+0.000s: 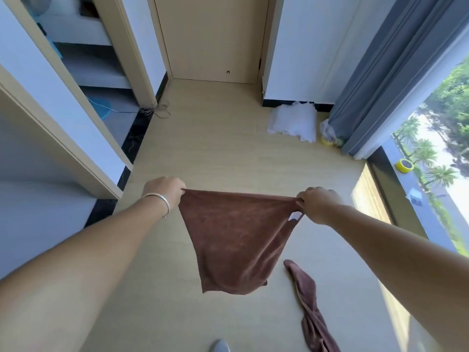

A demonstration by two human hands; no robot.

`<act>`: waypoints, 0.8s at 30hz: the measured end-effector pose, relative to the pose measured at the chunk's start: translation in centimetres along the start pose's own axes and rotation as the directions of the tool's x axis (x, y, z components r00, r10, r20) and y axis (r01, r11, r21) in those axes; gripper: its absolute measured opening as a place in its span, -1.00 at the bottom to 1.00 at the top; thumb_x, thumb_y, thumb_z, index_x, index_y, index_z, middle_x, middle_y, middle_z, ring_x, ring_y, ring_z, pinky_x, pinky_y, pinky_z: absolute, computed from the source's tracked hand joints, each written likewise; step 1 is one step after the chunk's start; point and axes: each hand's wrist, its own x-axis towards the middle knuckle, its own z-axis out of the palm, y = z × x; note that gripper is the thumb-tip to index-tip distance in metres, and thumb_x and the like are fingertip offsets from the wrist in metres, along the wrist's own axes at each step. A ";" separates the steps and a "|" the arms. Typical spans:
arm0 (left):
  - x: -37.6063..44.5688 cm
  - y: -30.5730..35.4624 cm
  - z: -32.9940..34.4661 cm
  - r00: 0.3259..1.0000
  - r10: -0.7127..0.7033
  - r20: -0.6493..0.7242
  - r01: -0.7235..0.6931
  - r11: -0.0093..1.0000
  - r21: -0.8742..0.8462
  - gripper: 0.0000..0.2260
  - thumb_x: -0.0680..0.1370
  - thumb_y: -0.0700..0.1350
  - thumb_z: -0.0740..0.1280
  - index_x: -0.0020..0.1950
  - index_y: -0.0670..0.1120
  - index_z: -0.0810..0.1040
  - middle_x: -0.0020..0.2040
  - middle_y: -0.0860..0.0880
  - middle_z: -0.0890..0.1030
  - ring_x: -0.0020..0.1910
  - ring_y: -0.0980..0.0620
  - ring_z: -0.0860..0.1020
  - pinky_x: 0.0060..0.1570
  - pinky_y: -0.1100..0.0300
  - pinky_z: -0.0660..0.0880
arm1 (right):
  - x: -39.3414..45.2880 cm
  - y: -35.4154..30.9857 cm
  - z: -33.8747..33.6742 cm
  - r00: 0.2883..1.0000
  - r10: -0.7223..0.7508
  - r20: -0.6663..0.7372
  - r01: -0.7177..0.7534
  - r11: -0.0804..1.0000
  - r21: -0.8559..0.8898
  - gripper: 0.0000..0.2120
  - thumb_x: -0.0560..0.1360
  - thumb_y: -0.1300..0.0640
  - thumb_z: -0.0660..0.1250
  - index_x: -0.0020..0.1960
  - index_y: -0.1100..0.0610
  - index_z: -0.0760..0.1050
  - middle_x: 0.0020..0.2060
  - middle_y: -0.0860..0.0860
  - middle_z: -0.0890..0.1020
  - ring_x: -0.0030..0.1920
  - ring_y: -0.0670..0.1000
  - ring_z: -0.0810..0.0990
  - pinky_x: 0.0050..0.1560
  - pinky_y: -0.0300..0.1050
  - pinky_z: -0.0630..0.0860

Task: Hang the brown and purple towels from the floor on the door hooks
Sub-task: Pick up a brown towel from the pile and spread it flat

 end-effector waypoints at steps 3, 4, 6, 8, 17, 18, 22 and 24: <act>2.2 -1.4 -0.2 0.999 -0.003 -0.036 0.002 1.000 -0.026 -0.78 0.62 -0.06 0.17 -0.11 0.00 0.58 -0.07 -0.04 0.63 -0.07 -0.13 0.57 -0.22 0.18 0.40 | 2.5 -0.5 -0.7 0.999 0.029 -0.027 -0.027 0.998 0.048 -0.64 0.65 -0.08 -0.02 0.22 -0.06 0.51 0.11 0.00 0.55 0.17 0.07 0.49 0.06 -0.02 0.41; 2.7 -1.8 -0.3 0.999 -0.002 -0.049 0.000 0.999 -0.037 -0.78 0.62 -0.04 0.17 -0.06 0.00 0.61 -0.07 -0.03 0.63 -0.06 -0.12 0.57 -0.21 0.17 0.42 | 3.2 -0.5 -0.9 0.998 0.043 -0.035 -0.040 0.997 0.073 -0.65 0.65 -0.08 -0.01 0.20 -0.06 0.52 0.09 0.00 0.55 0.15 0.07 0.50 0.03 -0.03 0.40; 3.1 -2.6 -0.7 0.997 -0.004 -0.072 -0.001 0.998 -0.057 -0.77 0.61 -0.01 0.19 -0.03 0.00 0.63 -0.07 -0.02 0.64 -0.04 -0.11 0.57 -0.17 0.16 0.45 | 4.3 -0.5 -1.3 0.996 0.064 -0.060 -0.057 0.992 0.116 -0.67 0.64 -0.06 0.01 0.16 -0.05 0.53 0.03 0.00 0.55 0.09 0.07 0.51 -0.04 -0.06 0.38; 3.0 -3.4 -0.9 0.994 -0.017 -0.104 0.008 0.997 -0.082 -0.77 0.61 0.03 0.21 -0.04 0.01 0.64 -0.09 -0.01 0.64 -0.04 -0.10 0.56 -0.17 0.17 0.44 | 5.0 -0.6 -1.5 0.993 0.064 -0.094 -0.051 0.990 0.132 -0.69 0.63 -0.04 0.03 0.14 -0.06 0.54 0.00 -0.03 0.55 0.04 0.04 0.50 -0.10 -0.09 0.36; -1.7 -3.4 5.1 0.996 0.045 -0.078 -0.054 0.991 -0.120 -0.78 0.61 0.10 0.19 0.02 0.13 0.63 -0.05 0.09 0.61 -0.05 -0.04 0.57 -0.15 0.12 0.50 | -0.4 -1.4 4.4 0.999 0.002 0.053 -0.020 0.938 0.346 -0.77 0.61 -0.05 0.17 0.04 -0.12 0.61 -0.04 -0.07 0.60 -0.19 -0.06 0.51 -0.28 -0.17 0.37; -2.6 -3.2 6.5 0.997 0.049 -0.065 -0.056 0.992 -0.110 -0.78 0.61 0.10 0.19 0.02 0.14 0.63 -0.04 0.09 0.60 -0.04 -0.03 0.57 -0.17 0.13 0.49 | -1.4 -1.6 5.8 0.995 -0.028 0.093 -0.011 0.919 0.394 -0.77 0.60 -0.07 0.19 -0.01 -0.15 0.63 -0.08 -0.10 0.60 -0.27 -0.12 0.50 -0.34 -0.22 0.34; -6.6 -2.2 13.6 0.999 0.047 -0.014 -0.049 0.984 -0.171 -0.85 0.57 0.11 0.26 0.02 0.19 0.62 0.00 0.15 0.58 -0.04 0.04 0.55 -0.25 0.20 0.36 | -4.4 -2.2 13.1 0.982 -0.055 0.178 -0.040 0.871 0.489 -0.80 0.57 -0.03 0.24 -0.11 -0.09 0.64 -0.08 -0.13 0.59 -0.14 -0.11 0.54 -0.19 -0.19 0.44; -8.3 -1.5 17.8 0.999 0.044 -0.006 -0.044 0.982 -0.183 -0.87 0.55 0.11 0.29 0.02 0.19 0.62 0.02 0.21 0.57 -0.01 0.09 0.54 -0.23 0.22 0.35 | -5.6 -2.7 17.9 0.986 -0.044 0.161 -0.041 0.870 0.491 -0.81 0.56 -0.01 0.26 -0.10 -0.01 0.63 -0.04 -0.11 0.60 -0.06 -0.11 0.52 -0.09 -0.14 0.47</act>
